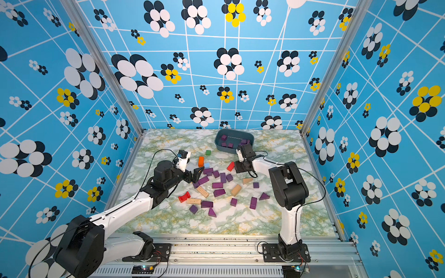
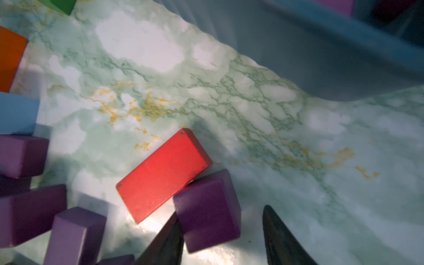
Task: Pick purple bricks into the storage bin
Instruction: Pick up the building block from the center of the board, then place the building block in the storage box.
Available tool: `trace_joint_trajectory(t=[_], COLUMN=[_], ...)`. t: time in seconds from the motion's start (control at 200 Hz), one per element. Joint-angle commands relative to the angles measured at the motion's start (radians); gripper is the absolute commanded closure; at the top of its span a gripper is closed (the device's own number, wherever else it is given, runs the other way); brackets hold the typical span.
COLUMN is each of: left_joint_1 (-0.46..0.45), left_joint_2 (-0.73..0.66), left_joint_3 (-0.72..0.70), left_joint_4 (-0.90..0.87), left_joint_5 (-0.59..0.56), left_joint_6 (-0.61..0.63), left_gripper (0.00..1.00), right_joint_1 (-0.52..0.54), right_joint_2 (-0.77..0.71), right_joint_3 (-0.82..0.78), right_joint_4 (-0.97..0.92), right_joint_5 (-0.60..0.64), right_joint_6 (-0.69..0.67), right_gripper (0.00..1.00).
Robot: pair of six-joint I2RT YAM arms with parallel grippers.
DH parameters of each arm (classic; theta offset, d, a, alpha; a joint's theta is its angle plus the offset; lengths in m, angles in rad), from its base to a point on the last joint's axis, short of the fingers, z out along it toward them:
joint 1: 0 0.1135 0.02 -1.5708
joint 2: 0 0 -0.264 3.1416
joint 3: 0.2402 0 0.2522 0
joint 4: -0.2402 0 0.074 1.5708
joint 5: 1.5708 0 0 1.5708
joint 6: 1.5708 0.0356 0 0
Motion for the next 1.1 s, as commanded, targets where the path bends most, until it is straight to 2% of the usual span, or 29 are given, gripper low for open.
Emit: trace_joint_trajectory(t=[0.0, 0.175, 0.4, 0.525, 0.785, 0.924, 1.094], left_joint_1=[0.008, 0.008, 0.015, 0.023, 0.047, 0.052, 0.052], left_joint_2=[-0.017, -0.006, 0.002, -0.002, 0.058, 0.086, 0.091], left_joint_3=[-0.017, -0.014, 0.006, 0.013, 0.083, 0.136, 0.143], left_joint_4=[0.017, 0.02, -0.025, -0.059, -0.163, -0.231, -0.241], left_joint_5=[-0.009, -0.019, -0.036, -0.042, 0.021, 0.045, 0.079], left_joint_6=[-0.013, -0.019, -0.032, -0.039, -0.081, -0.091, -0.096], left_gripper=[0.0, 0.01, 0.0, 0.0, 0.01, 0.01, 0.01], right_joint_1=[0.004, 0.003, -0.024, -0.028, -0.029, -0.04, -0.074], right_joint_2=[0.013, -0.008, -0.037, -0.056, -0.142, -0.139, -0.046], right_joint_3=[0.019, -0.002, -0.069, -0.066, -0.054, 0.001, 0.13], right_joint_4=[-0.001, 0.039, 0.183, 0.193, 0.218, 0.219, 0.201], right_joint_5=[0.02, 0.018, -0.095, -0.108, -0.098, -0.099, -0.105], right_joint_6=[-0.014, -0.004, 0.127, 0.158, 0.192, 0.195, 0.234], right_gripper=[0.51, 0.61, 0.62, 0.63, 0.65, 0.64, 0.64])
